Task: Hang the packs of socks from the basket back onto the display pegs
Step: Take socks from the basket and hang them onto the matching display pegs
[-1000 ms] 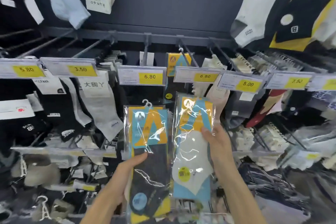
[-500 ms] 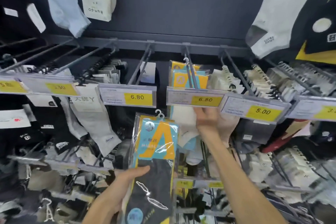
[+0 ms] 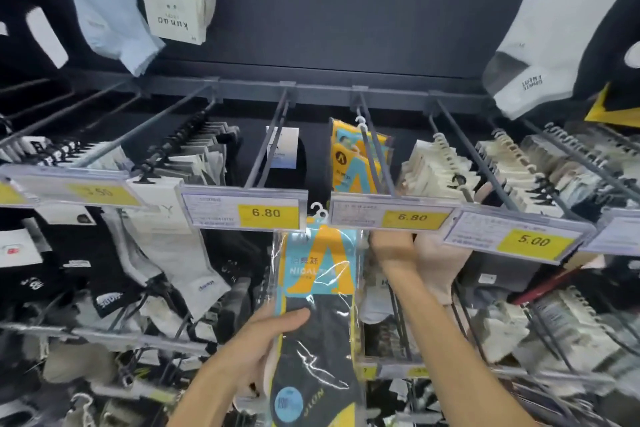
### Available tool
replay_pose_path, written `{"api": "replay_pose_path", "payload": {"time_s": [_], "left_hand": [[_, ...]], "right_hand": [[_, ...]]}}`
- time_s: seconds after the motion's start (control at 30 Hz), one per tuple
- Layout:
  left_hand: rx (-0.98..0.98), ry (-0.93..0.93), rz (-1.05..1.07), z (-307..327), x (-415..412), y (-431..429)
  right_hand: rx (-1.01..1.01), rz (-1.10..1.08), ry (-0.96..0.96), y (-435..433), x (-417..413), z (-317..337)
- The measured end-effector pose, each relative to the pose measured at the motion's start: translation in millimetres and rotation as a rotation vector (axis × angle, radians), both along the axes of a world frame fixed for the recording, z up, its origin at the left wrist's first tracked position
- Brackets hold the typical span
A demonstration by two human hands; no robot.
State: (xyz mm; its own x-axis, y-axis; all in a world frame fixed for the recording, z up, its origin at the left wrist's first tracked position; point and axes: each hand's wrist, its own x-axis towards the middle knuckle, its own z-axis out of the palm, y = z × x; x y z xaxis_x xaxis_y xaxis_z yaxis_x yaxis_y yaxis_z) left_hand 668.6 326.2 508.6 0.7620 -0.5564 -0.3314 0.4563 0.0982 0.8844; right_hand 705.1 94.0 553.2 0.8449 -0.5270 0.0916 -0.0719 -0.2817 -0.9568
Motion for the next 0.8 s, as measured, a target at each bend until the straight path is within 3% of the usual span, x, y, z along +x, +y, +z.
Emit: {"api": "replay_pose_path", "payload": {"time_s": [0.1,0.37,0.47,0.57,0.8], "left_hand": [[-0.027,0.031,0.013,-8,5,0],[-0.003,0.099,0.071,-26,1,-7],[-0.001,0.146,0.110,-26,3,-3],[0.038,0.152,0.171,-23,5,4],[0.083,0.205,0.189,-35,-14,43]], "right_hand": [[-0.064,-0.019,-0.040,11,-20,-10],[0.158,-0.045,-0.227,26,-22,-2],[-0.058,0.008,-0.087,24,-23,-22],[-0.344,0.256,0.010,28,-11,-39],[-0.512,0.456,0.216,52,30,-75]]}}
